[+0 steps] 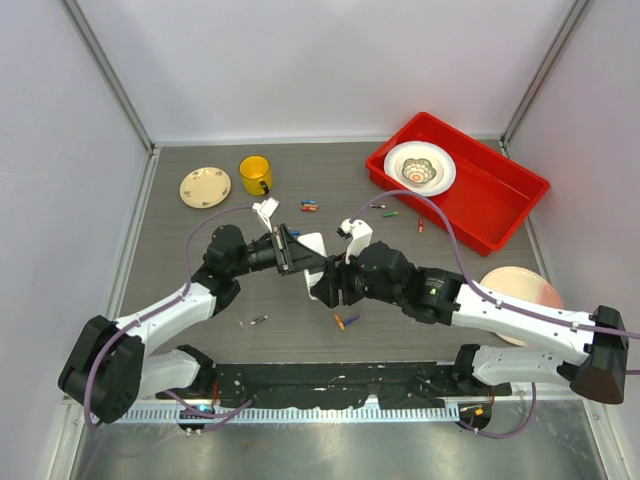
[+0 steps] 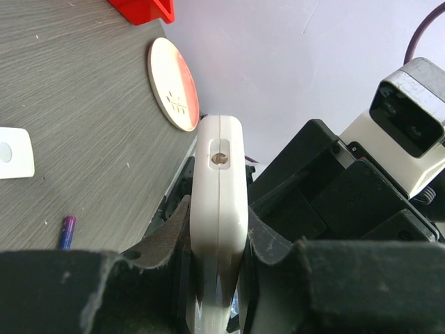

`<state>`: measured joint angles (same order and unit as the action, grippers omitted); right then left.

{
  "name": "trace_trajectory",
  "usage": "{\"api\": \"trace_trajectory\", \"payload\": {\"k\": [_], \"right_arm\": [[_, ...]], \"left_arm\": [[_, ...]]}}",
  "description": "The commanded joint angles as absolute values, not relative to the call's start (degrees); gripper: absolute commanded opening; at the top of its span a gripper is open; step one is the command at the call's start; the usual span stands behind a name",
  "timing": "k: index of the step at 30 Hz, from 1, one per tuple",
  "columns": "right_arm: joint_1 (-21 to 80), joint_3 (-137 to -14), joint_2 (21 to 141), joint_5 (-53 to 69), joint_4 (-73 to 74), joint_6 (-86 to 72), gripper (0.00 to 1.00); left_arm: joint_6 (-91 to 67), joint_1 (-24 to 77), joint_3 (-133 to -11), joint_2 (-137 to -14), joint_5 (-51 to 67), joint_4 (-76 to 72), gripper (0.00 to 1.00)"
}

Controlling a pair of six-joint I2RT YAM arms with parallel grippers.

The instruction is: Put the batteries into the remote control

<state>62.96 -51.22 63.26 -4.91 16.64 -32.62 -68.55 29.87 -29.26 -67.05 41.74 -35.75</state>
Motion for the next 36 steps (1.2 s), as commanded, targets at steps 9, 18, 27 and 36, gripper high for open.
{"api": "trace_trajectory", "payload": {"k": [9, 18, 27, 36], "right_arm": [[65.7, -52.0, 69.5, -10.2, 32.7, -29.8, 0.01], [65.9, -53.1, 72.7, -14.3, 35.4, -31.2, 0.01], [67.1, -55.1, 76.9, -19.1, 39.4, -32.3, 0.01], [67.8, -55.6, 78.3, -22.7, 41.0, -33.4, 0.01]], "left_arm": [[-73.6, 28.5, -36.7, -65.6, 43.4, -43.9, 0.01], [-74.4, 28.5, -36.7, -64.6, 43.7, -43.9, 0.00], [-75.6, 28.5, -37.5, -64.2, 43.6, -44.5, 0.00], [-76.0, 28.5, -37.1, -64.2, 43.3, -45.1, 0.00]]}}
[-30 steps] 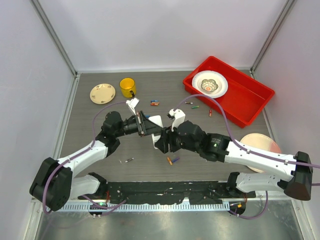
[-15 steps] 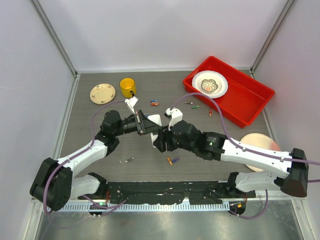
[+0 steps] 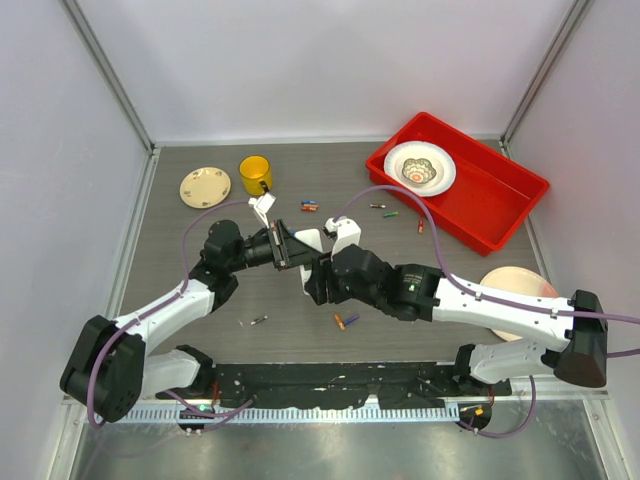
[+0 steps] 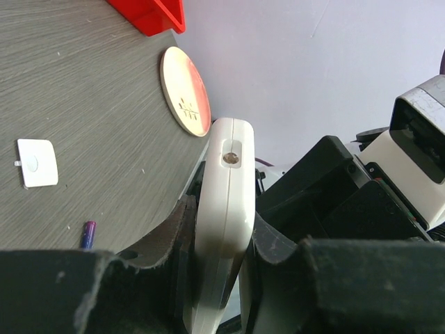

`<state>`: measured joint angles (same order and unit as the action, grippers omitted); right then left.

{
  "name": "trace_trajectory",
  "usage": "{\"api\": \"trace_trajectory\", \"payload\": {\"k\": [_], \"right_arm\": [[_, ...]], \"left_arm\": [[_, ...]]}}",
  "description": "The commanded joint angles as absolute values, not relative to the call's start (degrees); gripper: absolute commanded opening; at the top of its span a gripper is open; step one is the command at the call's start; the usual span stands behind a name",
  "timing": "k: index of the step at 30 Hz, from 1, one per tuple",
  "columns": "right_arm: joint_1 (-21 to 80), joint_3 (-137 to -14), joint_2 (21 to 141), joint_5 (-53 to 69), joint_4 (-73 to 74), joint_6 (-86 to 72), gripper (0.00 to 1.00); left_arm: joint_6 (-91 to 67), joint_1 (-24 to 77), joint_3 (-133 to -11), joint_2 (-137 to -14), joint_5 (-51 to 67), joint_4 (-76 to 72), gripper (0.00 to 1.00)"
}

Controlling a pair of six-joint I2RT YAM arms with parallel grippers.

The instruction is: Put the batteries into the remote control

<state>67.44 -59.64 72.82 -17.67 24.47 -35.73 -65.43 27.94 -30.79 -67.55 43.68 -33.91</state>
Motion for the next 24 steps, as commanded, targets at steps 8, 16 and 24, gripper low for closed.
{"api": "trace_trajectory", "payload": {"k": [8, 16, 24], "right_arm": [[67.6, -53.6, 70.7, -15.3, 32.3, -33.3, 0.02], [67.2, -54.2, 68.9, -11.0, 30.0, -33.8, 0.22], [66.7, -54.3, 67.8, -9.3, 28.6, -34.9, 0.33]], "left_arm": [[-75.5, 28.5, -35.2, -64.5, 43.3, -45.6, 0.00], [-74.7, 28.5, -33.9, -64.3, 43.1, -45.4, 0.00], [-73.7, 28.5, -33.5, -63.5, 43.1, -43.9, 0.00]]}}
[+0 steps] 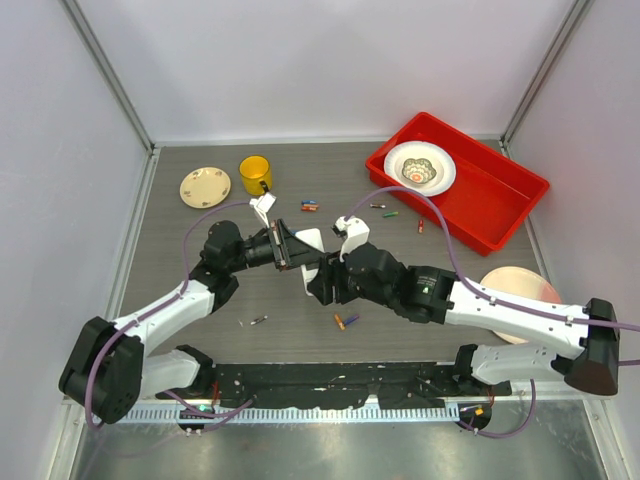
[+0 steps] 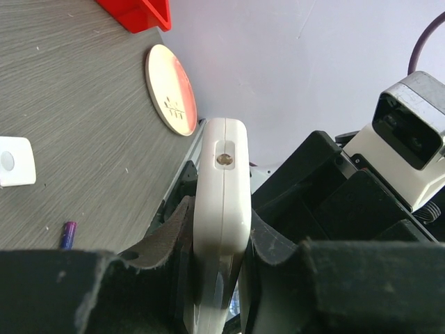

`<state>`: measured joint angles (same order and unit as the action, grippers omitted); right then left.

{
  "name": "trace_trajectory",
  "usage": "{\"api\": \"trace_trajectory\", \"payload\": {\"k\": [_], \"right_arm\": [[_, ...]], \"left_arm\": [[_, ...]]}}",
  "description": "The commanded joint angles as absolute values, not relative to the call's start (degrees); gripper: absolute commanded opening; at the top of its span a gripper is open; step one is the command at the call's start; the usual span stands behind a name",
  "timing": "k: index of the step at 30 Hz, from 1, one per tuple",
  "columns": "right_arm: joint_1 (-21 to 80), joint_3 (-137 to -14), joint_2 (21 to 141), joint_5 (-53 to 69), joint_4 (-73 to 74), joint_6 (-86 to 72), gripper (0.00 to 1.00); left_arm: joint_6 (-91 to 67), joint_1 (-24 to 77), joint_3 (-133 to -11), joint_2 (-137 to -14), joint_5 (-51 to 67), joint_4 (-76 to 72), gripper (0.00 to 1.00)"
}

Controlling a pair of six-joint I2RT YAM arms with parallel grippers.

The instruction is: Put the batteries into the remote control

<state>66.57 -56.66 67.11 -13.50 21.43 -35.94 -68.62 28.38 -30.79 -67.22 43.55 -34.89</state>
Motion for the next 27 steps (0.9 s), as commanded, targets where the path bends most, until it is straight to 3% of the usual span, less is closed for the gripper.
{"api": "trace_trajectory", "payload": {"k": [1, 13, 27], "right_arm": [[66.5, -54.3, 67.5, -9.1, 28.5, -35.0, 0.34], [65.0, -53.4, 65.9, -7.1, 27.1, -36.0, 0.53], [64.0, -53.2, 65.2, -6.2, 25.9, -36.9, 0.63]], "left_arm": [[-73.7, 28.4, -33.5, -63.5, 43.1, -43.9, 0.00], [-73.7, 28.5, -33.2, -63.5, 43.0, -43.9, 0.00], [-73.6, 28.5, -32.3, -63.8, 43.1, -44.5, 0.00]]}}
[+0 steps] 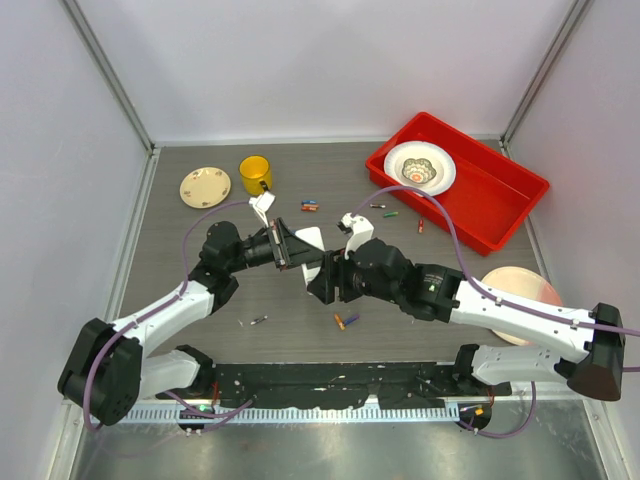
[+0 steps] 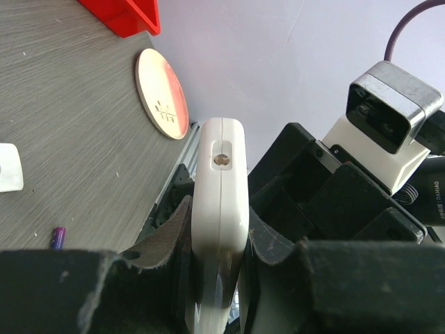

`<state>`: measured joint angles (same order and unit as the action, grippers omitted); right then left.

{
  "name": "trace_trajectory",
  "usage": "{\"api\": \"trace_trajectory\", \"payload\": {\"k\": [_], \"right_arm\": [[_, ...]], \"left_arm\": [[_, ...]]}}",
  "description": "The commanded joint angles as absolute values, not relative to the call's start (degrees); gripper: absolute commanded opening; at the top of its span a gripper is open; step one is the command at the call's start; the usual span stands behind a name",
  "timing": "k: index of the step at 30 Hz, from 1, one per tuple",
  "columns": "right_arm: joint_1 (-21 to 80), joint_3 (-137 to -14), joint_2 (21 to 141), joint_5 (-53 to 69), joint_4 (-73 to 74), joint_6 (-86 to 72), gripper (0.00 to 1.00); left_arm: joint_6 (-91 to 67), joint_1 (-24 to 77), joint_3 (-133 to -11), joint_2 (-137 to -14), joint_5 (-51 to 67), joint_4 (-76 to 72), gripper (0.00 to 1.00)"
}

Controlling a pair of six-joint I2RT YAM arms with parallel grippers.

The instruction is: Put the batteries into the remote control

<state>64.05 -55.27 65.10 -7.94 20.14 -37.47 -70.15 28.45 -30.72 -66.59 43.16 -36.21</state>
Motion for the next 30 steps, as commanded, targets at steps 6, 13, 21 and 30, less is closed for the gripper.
{"api": "trace_trajectory", "payload": {"k": [6, 13, 21, 30], "right_arm": [[63.5, -52.8, 64.4, -5.6, 25.3, -37.5, 0.65], [61.5, -50.6, 62.3, -3.2, 23.0, -38.2, 0.66], [60.9, -49.6, 61.0, -0.9, 20.6, -38.9, 0.70], [60.3, -49.3, 60.1, 1.7, 18.0, -39.9, 0.78]], "left_arm": [[-73.5, 28.5, -32.0, -63.9, 43.1, -44.5, 0.00], [-73.7, 28.5, -32.0, -63.6, 43.1, -44.8, 0.00], [-73.7, 28.5, -31.7, -64.2, 43.1, -45.1, 0.00], [-73.6, 28.5, -31.6, -64.5, 43.0, -45.2, 0.00]]}}
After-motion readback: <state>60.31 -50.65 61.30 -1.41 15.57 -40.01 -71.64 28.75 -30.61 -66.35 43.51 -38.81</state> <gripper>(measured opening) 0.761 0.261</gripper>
